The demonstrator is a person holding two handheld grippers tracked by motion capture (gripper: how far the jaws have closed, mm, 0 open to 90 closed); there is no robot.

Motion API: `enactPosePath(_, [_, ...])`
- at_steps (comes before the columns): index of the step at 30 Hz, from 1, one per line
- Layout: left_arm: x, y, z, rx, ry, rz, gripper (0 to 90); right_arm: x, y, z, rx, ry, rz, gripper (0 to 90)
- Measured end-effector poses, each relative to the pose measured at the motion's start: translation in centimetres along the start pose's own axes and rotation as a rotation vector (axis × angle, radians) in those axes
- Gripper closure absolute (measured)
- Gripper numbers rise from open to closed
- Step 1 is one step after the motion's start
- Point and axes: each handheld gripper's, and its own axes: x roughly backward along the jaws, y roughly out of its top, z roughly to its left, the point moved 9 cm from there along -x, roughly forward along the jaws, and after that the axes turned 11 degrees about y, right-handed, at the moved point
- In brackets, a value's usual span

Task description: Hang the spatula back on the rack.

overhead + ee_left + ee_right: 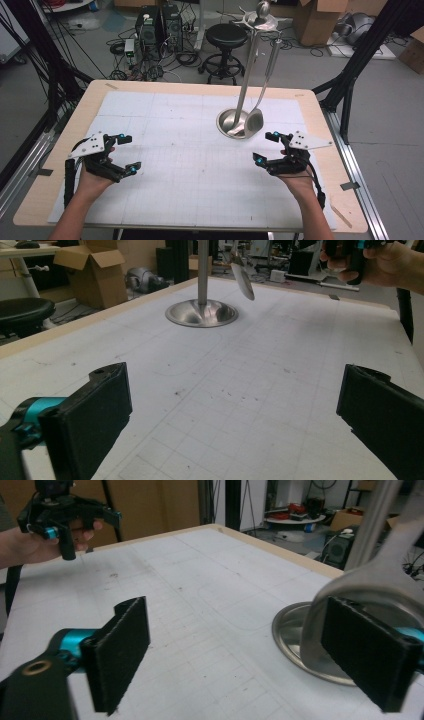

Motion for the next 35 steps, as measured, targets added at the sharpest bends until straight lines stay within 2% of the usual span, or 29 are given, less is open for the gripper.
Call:
enactPosePath(3, [0.1, 0.1, 0.1, 0.012, 0.000, -0.011, 1.7, 0.1, -0.4, -0.3, -0.015, -0.001, 0.005, 10.6])
enactPosePath(7, [0.2, 0.3, 0.3, 0.026, 0.004, -0.022, 1.7, 0.2, -0.5, -0.7, -0.006, -0.007, 0.007, 10.5])
enactPosePath(12, [-0.2, 0.0, 0.0, 0.028, -0.001, -0.008, 1.7, 0.6, -0.7, -1.3, -0.012, -0.027, 0.010, 10.5])
enactPosePath(17, [-0.3, -0.1, -0.2, 0.024, -0.011, -0.005, 1.7, 0.3, -1.3, -1.1, -0.027, -0.024, 0.044, 10.5])
enactPosePath(22, [-0.1, 0.0, -0.3, 0.022, -0.008, -0.003, 1.7, -0.1, -2.3, -1.5, -0.057, -0.024, 0.099, 10.5])
enactPosePath(26, [-0.1, -0.3, -0.2, 0.020, -0.005, 0.010, 1.7, 0.0, -2.1, -1.5, -0.063, -0.023, 0.083, 10.6])
enactPosePath(31, [-0.3, -0.4, -0.1, 0.014, -0.001, 0.020, 1.7, -0.1, -2.5, -1.9, -0.079, -0.030, 0.097, 10.6])
enactPosePath(35, [-0.2, -0.4, -0.1, 0.015, 0.003, 0.021, 1.7, -0.1, -2.3, -1.9, -0.078, -0.022, 0.088, 10.6])
